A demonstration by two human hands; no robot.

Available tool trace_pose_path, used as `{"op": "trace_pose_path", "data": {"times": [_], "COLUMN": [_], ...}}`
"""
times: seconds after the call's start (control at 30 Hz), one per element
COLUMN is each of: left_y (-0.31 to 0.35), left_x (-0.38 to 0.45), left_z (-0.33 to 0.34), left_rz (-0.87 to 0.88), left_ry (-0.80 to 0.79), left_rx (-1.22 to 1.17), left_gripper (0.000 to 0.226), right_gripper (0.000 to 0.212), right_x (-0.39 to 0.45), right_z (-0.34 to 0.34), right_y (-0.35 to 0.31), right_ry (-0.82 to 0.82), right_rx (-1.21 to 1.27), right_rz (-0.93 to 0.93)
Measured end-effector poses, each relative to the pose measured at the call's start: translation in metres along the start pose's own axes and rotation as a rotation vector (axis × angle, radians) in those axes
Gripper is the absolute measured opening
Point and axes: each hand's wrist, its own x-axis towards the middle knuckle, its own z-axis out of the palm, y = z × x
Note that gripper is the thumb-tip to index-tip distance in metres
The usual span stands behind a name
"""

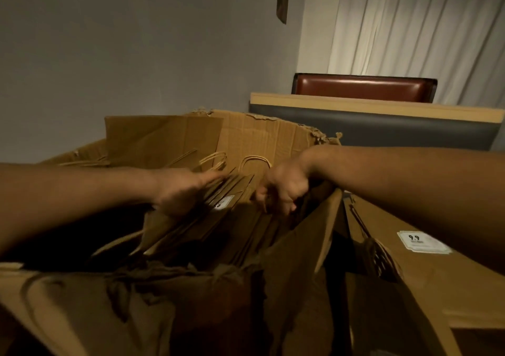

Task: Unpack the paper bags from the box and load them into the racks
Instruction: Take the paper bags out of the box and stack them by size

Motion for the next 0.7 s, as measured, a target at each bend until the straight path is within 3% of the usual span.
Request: {"op": "trace_pose_path", "data": {"times": [0.07,0.17,0.27,0.37,0.4,0.53,0.63,0.7], "left_y": [0.008,0.029,0.043,0.048,0.049,0.045,0.04,0.036], "left_x": [-0.001,-0.003,-0.009,-0.013,-0.014,-0.006,-0.005,-0.007], "left_z": [-0.007,-0.005,0.002,0.008,0.011,0.024,0.023,0.022], "left_rz": [-0.069,-0.085,-0.049,-0.006,0.012,-0.018,0.033,0.073], "left_ry": [0.11,0.02,-0.035,-0.025,-0.041,-0.181,-0.177,-0.141], "left_rx": [-0.081,0.023,0.065,0.124,0.113,-0.007,-0.058,-0.049], "left_gripper": [0.059,0.026,0.036,0.05,0.048,0.036,0.044,0.042], "right_gripper": [0.032,0.032,0.042,0.041,0.041,0.036,0.041,0.041], "right_x": [-0.003,-0.005,-0.011,-0.016,-0.015,-0.009,-0.016,-0.018], "right_z": [0.0,0.001,-0.005,-0.009,-0.006,0.007,0.01,0.008], "right_y": [0.002,-0.001,0.002,0.0,-0.003,-0.014,-0.016,-0.017], "right_ry": [0.037,0.006,0.085,-0.029,-0.075,0.049,-0.074,-0.062], "right_rx": [0.071,0.132,0.505,0.875,0.834,0.133,0.007,-0.022], "right_rz": [-0.027,-0.04,-0.074,-0.135,-0.155,-0.009,0.035,-0.007]}}
